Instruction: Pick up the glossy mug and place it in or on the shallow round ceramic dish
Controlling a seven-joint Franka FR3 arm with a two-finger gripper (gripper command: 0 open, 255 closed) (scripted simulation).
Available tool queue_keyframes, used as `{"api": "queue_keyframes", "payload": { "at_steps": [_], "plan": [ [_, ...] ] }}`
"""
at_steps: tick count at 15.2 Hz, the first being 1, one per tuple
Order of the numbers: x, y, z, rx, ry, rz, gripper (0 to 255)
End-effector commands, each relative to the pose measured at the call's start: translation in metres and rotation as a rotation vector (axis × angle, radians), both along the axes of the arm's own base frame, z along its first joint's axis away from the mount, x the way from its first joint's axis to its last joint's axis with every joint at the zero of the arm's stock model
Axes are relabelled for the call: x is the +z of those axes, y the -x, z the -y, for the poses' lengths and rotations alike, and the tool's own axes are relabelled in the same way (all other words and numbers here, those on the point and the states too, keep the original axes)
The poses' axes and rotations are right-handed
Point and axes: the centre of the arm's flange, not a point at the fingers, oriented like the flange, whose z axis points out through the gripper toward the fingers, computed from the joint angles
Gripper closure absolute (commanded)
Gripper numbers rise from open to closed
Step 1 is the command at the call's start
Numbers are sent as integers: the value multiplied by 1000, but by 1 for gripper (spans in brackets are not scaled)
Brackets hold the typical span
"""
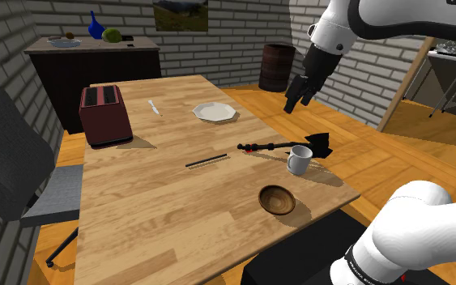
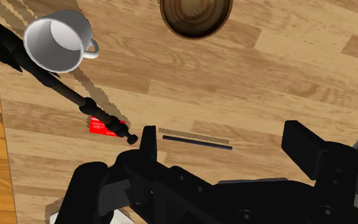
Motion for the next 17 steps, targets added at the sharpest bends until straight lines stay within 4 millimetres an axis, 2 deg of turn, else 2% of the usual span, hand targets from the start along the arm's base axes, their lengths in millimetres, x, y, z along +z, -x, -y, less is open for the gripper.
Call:
{"api": "queue_keyframes", "payload": {
  "at_steps": [1, 17],
  "plan": [
    [0, 0, 0, 0, 0, 0, 0],
    [-171, -32, 105, 122, 103, -104, 0]
  ]
}}
